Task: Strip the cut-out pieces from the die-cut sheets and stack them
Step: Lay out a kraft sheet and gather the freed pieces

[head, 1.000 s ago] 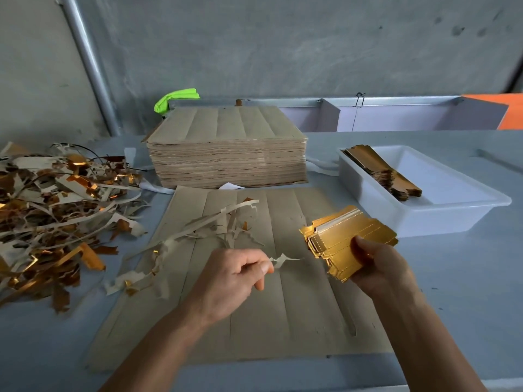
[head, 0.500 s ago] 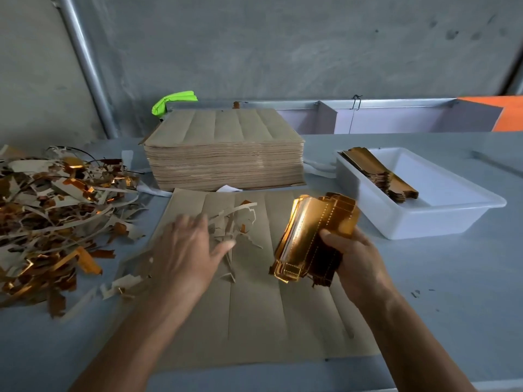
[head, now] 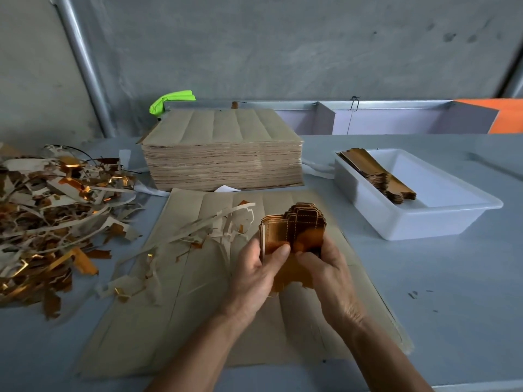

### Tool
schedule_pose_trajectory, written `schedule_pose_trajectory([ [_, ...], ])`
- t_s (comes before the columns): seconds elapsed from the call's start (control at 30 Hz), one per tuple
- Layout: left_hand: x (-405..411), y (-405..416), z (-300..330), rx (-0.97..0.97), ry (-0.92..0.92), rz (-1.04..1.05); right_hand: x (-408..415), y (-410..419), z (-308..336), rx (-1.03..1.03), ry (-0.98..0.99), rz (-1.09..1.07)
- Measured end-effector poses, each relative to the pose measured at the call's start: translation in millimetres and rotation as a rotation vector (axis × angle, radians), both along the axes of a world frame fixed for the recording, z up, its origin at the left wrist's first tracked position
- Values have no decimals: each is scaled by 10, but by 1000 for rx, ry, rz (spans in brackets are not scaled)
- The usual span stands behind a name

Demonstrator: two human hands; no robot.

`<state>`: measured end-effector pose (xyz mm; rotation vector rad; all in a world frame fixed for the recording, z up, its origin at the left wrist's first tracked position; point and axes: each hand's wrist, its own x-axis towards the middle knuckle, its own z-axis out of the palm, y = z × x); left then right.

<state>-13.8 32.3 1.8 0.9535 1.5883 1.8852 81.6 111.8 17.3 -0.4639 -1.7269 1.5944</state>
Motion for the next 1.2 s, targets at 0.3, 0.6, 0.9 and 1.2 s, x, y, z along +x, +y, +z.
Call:
schedule_pose_trajectory([
  [0.3, -57, -26, -68, -92, 31, -124, 61, 97, 98, 13, 41, -48],
  [0.6, -209, -23, 30, 35, -301, -291, 3, 147, 262, 1, 29, 47],
  [0.9, -339, -210, -60, -182, -28, -226, 9, 237, 273, -99, 8, -61],
  [1.2, -245, -158, 48, -163, 32, -98, 22, 236, 101, -492, -33, -31],
])
